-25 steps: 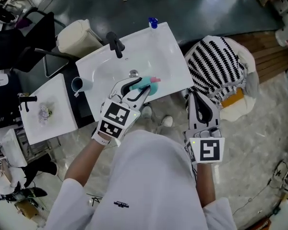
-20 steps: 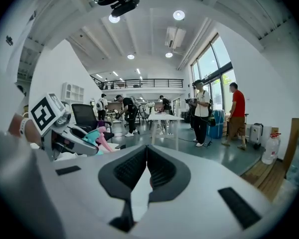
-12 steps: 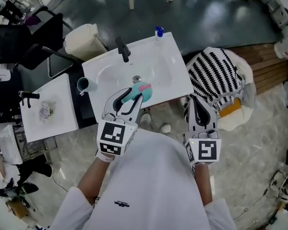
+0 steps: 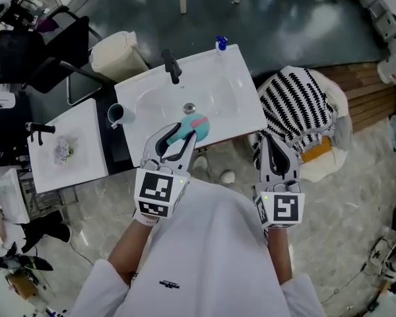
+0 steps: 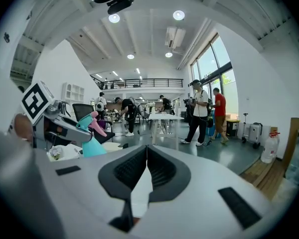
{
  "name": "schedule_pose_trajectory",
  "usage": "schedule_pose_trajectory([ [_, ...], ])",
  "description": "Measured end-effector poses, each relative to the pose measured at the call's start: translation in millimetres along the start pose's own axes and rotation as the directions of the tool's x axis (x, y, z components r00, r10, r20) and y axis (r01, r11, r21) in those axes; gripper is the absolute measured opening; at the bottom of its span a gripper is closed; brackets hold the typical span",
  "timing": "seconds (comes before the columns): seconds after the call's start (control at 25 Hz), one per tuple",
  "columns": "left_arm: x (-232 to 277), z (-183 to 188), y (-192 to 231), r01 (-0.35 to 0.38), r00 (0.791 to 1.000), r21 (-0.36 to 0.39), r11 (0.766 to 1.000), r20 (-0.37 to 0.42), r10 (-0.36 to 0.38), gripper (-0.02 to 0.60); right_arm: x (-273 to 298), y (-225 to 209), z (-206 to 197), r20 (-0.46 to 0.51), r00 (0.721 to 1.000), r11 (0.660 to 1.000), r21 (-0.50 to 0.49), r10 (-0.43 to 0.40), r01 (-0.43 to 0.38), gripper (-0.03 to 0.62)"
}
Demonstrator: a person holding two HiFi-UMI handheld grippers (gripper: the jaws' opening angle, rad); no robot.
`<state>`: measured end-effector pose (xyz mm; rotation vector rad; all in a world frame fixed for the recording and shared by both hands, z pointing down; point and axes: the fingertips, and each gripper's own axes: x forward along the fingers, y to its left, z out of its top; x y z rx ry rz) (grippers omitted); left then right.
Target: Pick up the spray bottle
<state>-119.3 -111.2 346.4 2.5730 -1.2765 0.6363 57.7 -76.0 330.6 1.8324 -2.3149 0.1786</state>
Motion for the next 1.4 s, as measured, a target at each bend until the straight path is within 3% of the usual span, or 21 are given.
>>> schedule_pose_trajectory([
  [1.4,-4.9,-3.3,2.3,0.003,1.000,0.013,1.000,-0.009,-0.003,0.137,6.0,14.4,3.3,0.010,1.000,1.000,-0.013,0.020,-0.020,0.005],
])
